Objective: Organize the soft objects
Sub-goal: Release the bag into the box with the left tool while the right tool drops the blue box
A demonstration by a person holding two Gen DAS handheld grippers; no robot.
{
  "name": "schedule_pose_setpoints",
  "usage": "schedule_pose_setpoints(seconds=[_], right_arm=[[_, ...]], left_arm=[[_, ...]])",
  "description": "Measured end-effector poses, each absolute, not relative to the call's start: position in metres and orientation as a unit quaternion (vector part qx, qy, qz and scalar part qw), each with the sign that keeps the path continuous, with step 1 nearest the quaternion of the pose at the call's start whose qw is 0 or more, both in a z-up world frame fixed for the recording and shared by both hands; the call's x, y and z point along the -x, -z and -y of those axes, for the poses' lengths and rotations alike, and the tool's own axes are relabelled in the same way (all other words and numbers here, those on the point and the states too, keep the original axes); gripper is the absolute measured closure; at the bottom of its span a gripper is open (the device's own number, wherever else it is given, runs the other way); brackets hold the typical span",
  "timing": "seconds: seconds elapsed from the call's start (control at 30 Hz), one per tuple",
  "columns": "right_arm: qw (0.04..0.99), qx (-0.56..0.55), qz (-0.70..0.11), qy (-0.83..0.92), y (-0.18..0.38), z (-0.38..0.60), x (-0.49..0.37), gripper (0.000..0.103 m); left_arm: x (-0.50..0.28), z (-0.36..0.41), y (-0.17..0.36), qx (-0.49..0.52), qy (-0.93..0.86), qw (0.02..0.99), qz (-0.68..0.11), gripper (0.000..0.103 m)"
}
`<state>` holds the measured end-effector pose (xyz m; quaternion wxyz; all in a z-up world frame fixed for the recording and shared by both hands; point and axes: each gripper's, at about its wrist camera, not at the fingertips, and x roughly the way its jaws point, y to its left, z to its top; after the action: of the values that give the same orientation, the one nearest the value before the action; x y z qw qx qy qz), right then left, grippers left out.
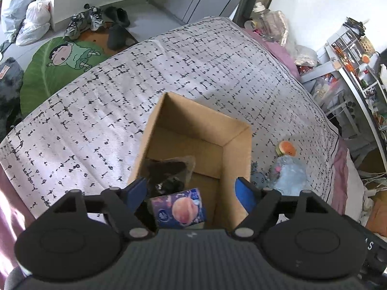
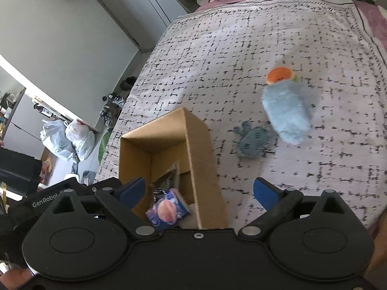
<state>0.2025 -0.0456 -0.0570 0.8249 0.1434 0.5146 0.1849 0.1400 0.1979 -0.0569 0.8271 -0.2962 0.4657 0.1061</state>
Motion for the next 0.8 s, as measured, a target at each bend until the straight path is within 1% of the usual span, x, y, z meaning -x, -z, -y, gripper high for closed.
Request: schedule_pose_setpoints(seconds=[0.1,0.33,0.47,0.67,0.73,0.8], right_arm=[[0.83,-0.145,-0.508,-0.179,0.054,0.057,-0.201,0.002],[0.836,-0.146,-0.498,-0.177,0.051,0.085,-0.2,0.0],[0.839,-0.153,-0.493,-0.172,0.053,0.101,-0.202,0.0],[0.843,-0.161,-0.483,-0.173,0.055,0.125,-0.205,0.0],[0.844,-0.162,-0.482,-0.172,0.056,0.133,-0.207,0.0],[0.843,-0.162,-0.484,-0.171,0.059,0.141,-0.209,0.0]], left_arm=[[-0.141,-0.187,0.055,0.291,-0.102,0.828,-0.468,0.024],[-0.144,-0.162,0.049,0.277,-0.09,0.835,-0.467,0.023],[-0.147,-0.148,0.045,0.265,-0.093,0.837,-0.47,0.017],[-0.151,-0.13,0.042,0.249,-0.094,0.841,-0.472,0.016],[-0.154,-0.124,0.041,0.241,-0.096,0.844,-0.47,0.011],[-0.156,-0.119,0.04,0.237,-0.097,0.846,-0.468,0.009]])
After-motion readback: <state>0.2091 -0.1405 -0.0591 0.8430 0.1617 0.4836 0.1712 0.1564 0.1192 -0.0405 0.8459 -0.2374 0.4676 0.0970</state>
